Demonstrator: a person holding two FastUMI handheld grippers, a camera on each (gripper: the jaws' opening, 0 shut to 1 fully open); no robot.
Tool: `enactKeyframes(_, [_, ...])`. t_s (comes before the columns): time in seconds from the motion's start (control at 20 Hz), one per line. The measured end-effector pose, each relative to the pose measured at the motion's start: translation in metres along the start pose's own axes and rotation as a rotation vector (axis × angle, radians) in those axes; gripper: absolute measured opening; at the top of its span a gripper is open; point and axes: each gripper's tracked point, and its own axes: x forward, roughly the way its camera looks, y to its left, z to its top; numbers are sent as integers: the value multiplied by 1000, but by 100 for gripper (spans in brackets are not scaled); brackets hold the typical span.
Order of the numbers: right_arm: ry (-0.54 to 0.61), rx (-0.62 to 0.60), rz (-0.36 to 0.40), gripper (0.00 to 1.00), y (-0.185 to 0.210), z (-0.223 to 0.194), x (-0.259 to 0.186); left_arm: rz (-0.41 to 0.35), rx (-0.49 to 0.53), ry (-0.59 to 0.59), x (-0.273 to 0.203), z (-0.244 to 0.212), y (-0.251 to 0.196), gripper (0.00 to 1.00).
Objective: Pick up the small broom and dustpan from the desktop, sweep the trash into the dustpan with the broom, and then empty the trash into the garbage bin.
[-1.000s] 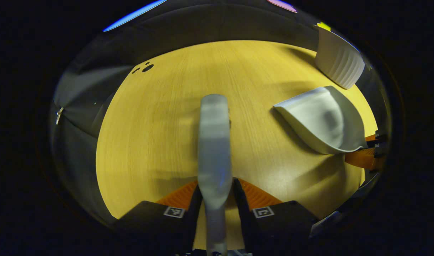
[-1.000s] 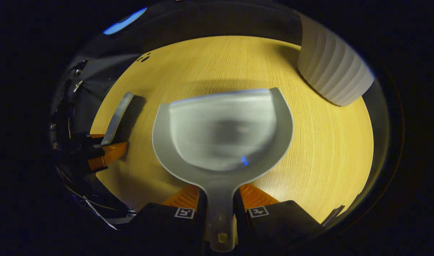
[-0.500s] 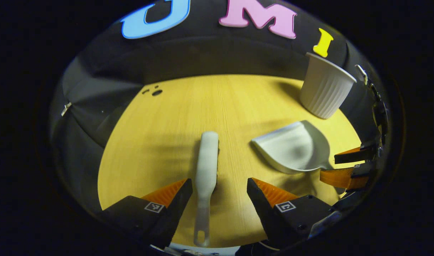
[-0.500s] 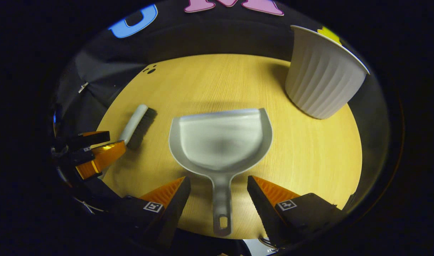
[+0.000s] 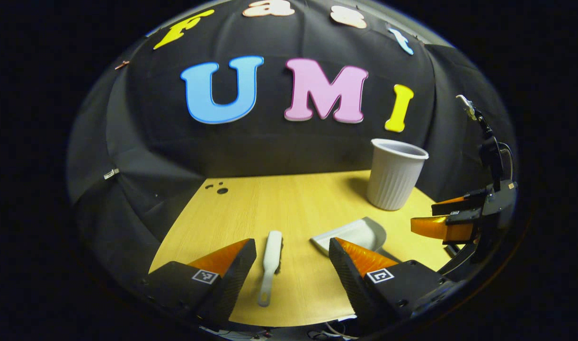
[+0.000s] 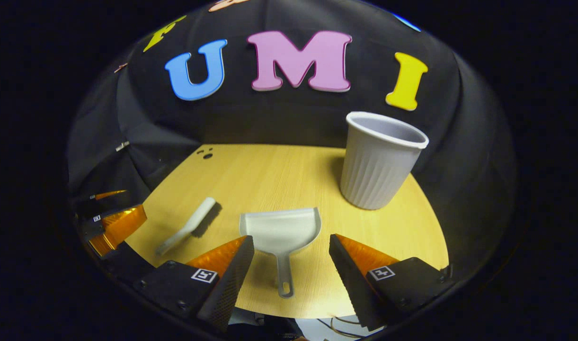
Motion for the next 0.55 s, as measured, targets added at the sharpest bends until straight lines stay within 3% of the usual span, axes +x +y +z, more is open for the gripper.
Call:
enactKeyframes(0.3, [-232, 32, -26, 99, -12, 55, -73, 7, -30, -128, -58, 33, -14, 98])
enactKeyframes(0.55, [-336, 9, -27, 99, -26, 76, -105, 35, -69, -187, -81, 48, -26, 98])
